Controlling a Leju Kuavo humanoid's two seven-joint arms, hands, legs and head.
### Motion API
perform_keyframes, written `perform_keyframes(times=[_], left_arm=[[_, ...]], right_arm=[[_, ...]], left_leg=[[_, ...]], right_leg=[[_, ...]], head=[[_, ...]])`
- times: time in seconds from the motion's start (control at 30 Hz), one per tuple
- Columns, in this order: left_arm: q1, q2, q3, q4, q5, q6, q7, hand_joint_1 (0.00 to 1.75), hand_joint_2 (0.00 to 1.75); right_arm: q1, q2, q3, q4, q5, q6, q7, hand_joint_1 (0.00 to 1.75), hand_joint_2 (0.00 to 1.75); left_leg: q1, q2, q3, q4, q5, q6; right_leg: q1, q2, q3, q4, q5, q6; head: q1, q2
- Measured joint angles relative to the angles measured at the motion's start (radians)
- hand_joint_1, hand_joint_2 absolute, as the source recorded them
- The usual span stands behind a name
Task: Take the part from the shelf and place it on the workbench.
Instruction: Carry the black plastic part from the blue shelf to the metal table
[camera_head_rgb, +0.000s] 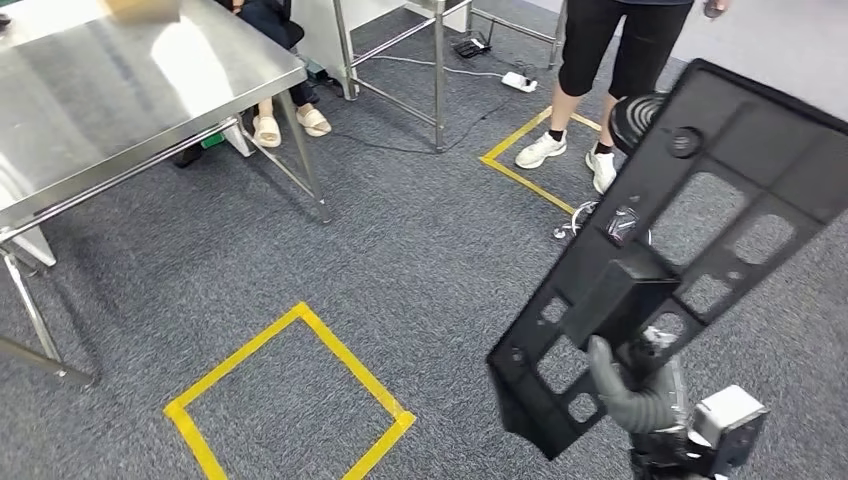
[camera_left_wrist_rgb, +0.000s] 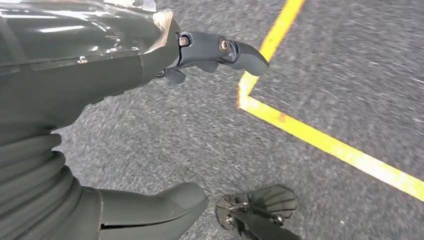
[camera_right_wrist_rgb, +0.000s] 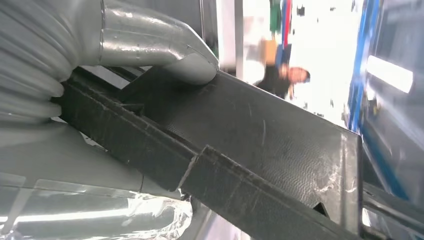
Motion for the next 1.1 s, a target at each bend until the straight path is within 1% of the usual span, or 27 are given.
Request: perform_keyframes(times=[0.03, 0.1, 0.13, 0.17, 0.2, 0.23, 0.27, 0.3, 0.33, 0.37, 0.4, 0.43, 0.47, 0.5, 0.53, 0.6, 0.63, 0.67, 0.7, 0.73, 0.77, 0.83, 0.9, 0.97, 1.0, 1.03, 1.1], left_arm=[[0.000, 0.000, 0.000, 0.000, 0.000, -0.002, 0.001, 0.00, 1.75], [-0.002, 0.000, -0.001, -0.001, 0.000, -0.005, 0.002, 0.00, 1.75], [-0.003, 0.000, -0.002, -0.001, 0.000, -0.007, 0.004, 0.00, 1.75], [-0.003, 0.000, -0.004, -0.001, 0.000, -0.007, 0.006, 0.00, 1.75], [-0.003, -0.001, -0.006, -0.001, 0.000, -0.008, 0.009, 0.00, 1.75], [-0.002, -0.001, -0.009, -0.001, 0.000, -0.008, 0.012, 0.00, 1.75], [-0.002, -0.002, -0.012, -0.001, 0.000, -0.008, 0.014, 0.00, 1.75], [-0.002, -0.002, -0.014, -0.002, 0.000, -0.008, 0.016, 0.00, 1.75], [-0.002, -0.001, -0.015, -0.002, -0.001, -0.008, 0.016, 0.00, 1.75], [-0.002, 0.000, -0.016, -0.002, -0.001, -0.008, 0.016, 0.00, 1.75], [-0.001, 0.001, -0.017, -0.003, -0.001, -0.008, 0.016, 0.00, 1.75], [0.001, 0.001, -0.017, -0.003, -0.002, -0.008, 0.016, 0.00, 1.75], [0.003, 0.002, -0.018, -0.003, -0.002, -0.008, 0.016, 0.00, 1.75], [0.004, 0.002, -0.018, -0.004, -0.002, -0.007, 0.016, 0.00, 1.75], [0.002, 0.002, -0.018, -0.004, -0.002, -0.007, 0.016, 0.00, 1.75], [-0.002, 0.003, -0.019, -0.005, -0.002, -0.005, 0.016, 0.00, 1.75], [-0.004, 0.004, -0.019, -0.006, -0.002, -0.005, 0.016, 0.00, 1.75], [-0.004, 0.004, -0.019, -0.006, -0.002, -0.005, 0.016, 0.00, 1.75], [-0.003, 0.004, -0.019, -0.006, -0.002, -0.005, 0.016, 0.00, 1.75], [-0.002, 0.004, -0.019, -0.007, -0.003, -0.005, 0.016, 0.00, 1.75], [-0.001, 0.004, -0.020, -0.007, -0.003, -0.004, 0.016, 0.00, 1.75], [-0.003, 0.005, -0.020, -0.008, -0.002, -0.003, 0.017, 0.00, 1.75], [-0.007, 0.005, -0.020, -0.010, -0.001, 0.000, 0.017, 0.00, 1.75], [-0.008, 0.005, -0.021, -0.011, -0.001, 0.002, 0.018, 0.00, 1.75], [-0.007, 0.004, -0.021, -0.011, -0.001, 0.003, 0.018, 0.00, 1.75], [-0.007, 0.004, -0.022, -0.012, -0.001, 0.003, 0.019, 0.00, 1.75], [-0.009, 0.003, -0.022, -0.012, 0.000, 0.004, 0.019, 0.00, 1.75]], right_arm=[[-0.005, -0.005, 0.020, 0.003, 0.000, 0.010, 0.000, 1.75, 1.75], [-0.016, -0.019, 0.059, 0.009, 0.002, 0.037, 0.003, 1.75, 1.75], [-0.022, -0.025, 0.080, 0.013, 0.003, 0.049, 0.005, 1.75, 1.75], [-0.026, -0.031, 0.102, 0.017, 0.004, 0.059, 0.008, 1.75, 1.75], [-0.029, -0.034, 0.123, 0.022, 0.001, 0.070, 0.010, 1.75, 1.75], [-0.034, -0.037, 0.143, 0.025, -0.005, 0.082, 0.011, 1.75, 1.75], [-0.042, -0.040, 0.163, 0.027, -0.013, 0.098, 0.011, 1.75, 1.75], [-0.052, -0.044, 0.184, 0.028, -0.022, 0.112, 0.011, 1.75, 1.75], [-0.064, -0.048, 0.205, 0.030, -0.029, 0.125, 0.011, 1.75, 1.75], [-0.075, -0.051, 0.226, 0.030, -0.034, 0.136, 0.011, 1.75, 1.75], [-0.087, -0.054, 0.248, 0.030, -0.038, 0.144, 0.011, 1.75, 1.75], [-0.098, -0.056, 0.268, 0.029, -0.040, 0.150, 0.012, 1.75, 1.75], [-0.110, -0.057, 0.285, 0.027, -0.043, 0.154, 0.013, 1.75, 1.75], [-0.124, -0.058, 0.301, 0.023, -0.047, 0.157, 0.014, 1.75, 1.75], [-0.137, -0.060, 0.314, 0.019, -0.051, 0.159, 0.016, 1.75, 1.75], [-0.159, -0.063, 0.332, 0.011, -0.061, 0.161, 0.020, 1.75, 1.75], [-0.168, -0.065, 0.338, 0.009, -0.064, 0.162, 0.021, 1.75, 1.75], [-0.174, -0.066, 0.344, 0.008, -0.066, 0.163, 0.023, 1.75, 1.75], [-0.180, -0.068, 0.348, 0.008, -0.067, 0.164, 0.024, 1.75, 1.75], [-0.186, -0.069, 0.352, 0.008, -0.068, 0.164, 0.025, 1.75, 1.75], [-0.196, -0.071, 0.355, 0.007, -0.068, 0.165, 0.025, 1.75, 1.75], [-0.224, -0.074, 0.361, 0.002, -0.069, 0.163, 0.025, 1.75, 1.75], [-0.255, -0.078, 0.364, -0.006, -0.072, 0.156, 0.027, 1.75, 1.75], [-0.279, -0.081, 0.367, -0.012, -0.074, 0.151, 0.028, 1.75, 1.75], [-0.287, -0.082, 0.368, -0.014, -0.075, 0.150, 0.029, 1.75, 1.75], [-0.294, -0.084, 0.369, -0.016, -0.075, 0.149, 0.029, 1.75, 1.75], [-0.305, -0.090, 0.371, -0.019, -0.077, 0.143, 0.028, 1.75, 1.75]], left_leg=[[0.005, -0.015, 0.007, -0.011, 0.008, 0.004], [0.011, -0.042, 0.010, -0.020, 0.017, 0.009], [0.012, -0.057, 0.008, -0.020, 0.017, 0.010], [0.013, -0.074, 0.008, -0.020, 0.018, 0.009], [0.015, -0.091, 0.008, -0.019, 0.018, 0.008], [0.017, -0.108, 0.009, -0.017, 0.017, 0.006], [0.020, -0.124, 0.009, -0.014, 0.016, 0.002], [0.021, -0.140, 0.007, -0.008, 0.013, -0.004], [0.022, -0.153, 0.003, 0.000, 0.009, -0.011], [0.022, -0.165, -0.002, 0.006, 0.006, -0.018], [0.024, -0.175, -0.008, 0.009, 0.004, -0.026], [0.026, -0.185, -0.012, 0.009, 0.005, -0.034], [0.028, -0.185, -0.015, 0.009, 0.005, -0.040], [0.029, -0.168, -0.021, 0.018, 0.000, -0.045], [0.028, -0.139, -0.036, 0.046, -0.015, -0.049], [0.028, -0.071, -0.095, 0.161, -0.074, -0.057], [0.030, -0.055, -0.133, 0.231, -0.102, -0.061], [0.032, -0.048, -0.163, 0.283, -0.116, -0.064], [0.035, -0.044, -0.176, 0.301, -0.112, -0.066], [0.037, -0.040, -0.169, 0.280, -0.089, -0.067], [0.039, -0.030, -0.143, 0.224, -0.054, -0.067], [0.037, 0.014, -0.073, 0.089, 0.004, -0.063], [0.029, 0.034, -0.044, 0.030, 0.016, -0.054], [0.024, 0.007, -0.045, 0.028, 0.014, -0.042], [0.025, -0.006, -0.043, 0.024, 0.016, -0.035], [0.027, -0.018, -0.040, 0.020, 0.019, -0.027], [0.032, -0.042, -0.036, 0.015, 0.022, -0.015]], right_leg=[[0.000, 0.030, -0.010, 0.026, -0.014, 0.001], [-0.004, 0.101, -0.067, 0.140, -0.061, -0.002], [-0.007, 0.118, -0.102, 0.206, -0.083, -0.001], [-0.008, 0.124, -0.128, 0.252, -0.094, 0.004], [-0.011, 0.126, -0.138, 0.261, -0.088, 0.013], [-0.014, 0.129, -0.127, 0.230, -0.065, 0.025], [-0.018, 0.138, -0.102, 0.167, -0.033, 0.039], [-0.025, 0.162, -0.073, 0.095, -0.002, 0.050], [-0.029, 0.181, -0.050, 0.038, 0.020, 0.052], [-0.030, 0.196, -0.035, 0.003, 0.031, 0.048], [-0.029, 0.202, -0.029, -0.010, 0.033, 0.038], [-0.025, 0.191, -0.027, -0.010, 0.034, 0.026], [-0.026, 0.180, -0.025, -0.011, 0.036, 0.018], [-0.028, 0.170, -0.024, -0.013, 0.038, 0.010], [-0.031, 0.157, -0.022, -0.014, 0.038, 0.003], [-0.030, 0.128, -0.019, -0.015, 0.035, -0.007], [-0.028, 0.113, -0.017, -0.015, 0.033, -0.011], [-0.026, 0.098, -0.016, -0.015, 0.030, -0.013], [-0.026, 0.083, -0.013, -0.015, 0.027, -0.014], [-0.026, 0.070, -0.010, -0.015, 0.024, -0.013], [-0.026, 0.058, -0.006, -0.015, 0.020, -0.011], [-0.021, 0.037, 0.004, -0.015, 0.010, -0.001], [-0.013, 0.019, 0.011, -0.016, 0.002, 0.012], [-0.010, 0.000, 0.020, -0.023, -0.003, 0.023], [-0.010, 0.008, 0.022, -0.019, -0.008, 0.029], [-0.011, 0.029, 0.015, -0.001, -0.019, 0.030], [-0.013, 0.093, -0.036, 0.101, -0.065, 0.023]], head=[[0.001, 0.000], [0.004, 0.000], [0.004, 0.000], [0.005, 0.000], [0.005, 0.000], [0.004, 0.000], [0.005, 0.000], [0.006, 0.000], [0.006, 0.000], [0.007, 0.000], [0.006, 0.000], [0.006, 0.000], [0.006, 0.000], [0.004, 0.000], [0.000, 0.000], [-0.007, 0.000], [-0.009, 0.000], [-0.009, 0.000], [-0.009, 0.000], [-0.009, 0.000], [-0.009, 0.000], [-0.010, 0.000], [-0.008, 0.000], [-0.006, 0.000], [-0.004, 0.000], [-0.003, 0.000], [0.002, 0.000]])
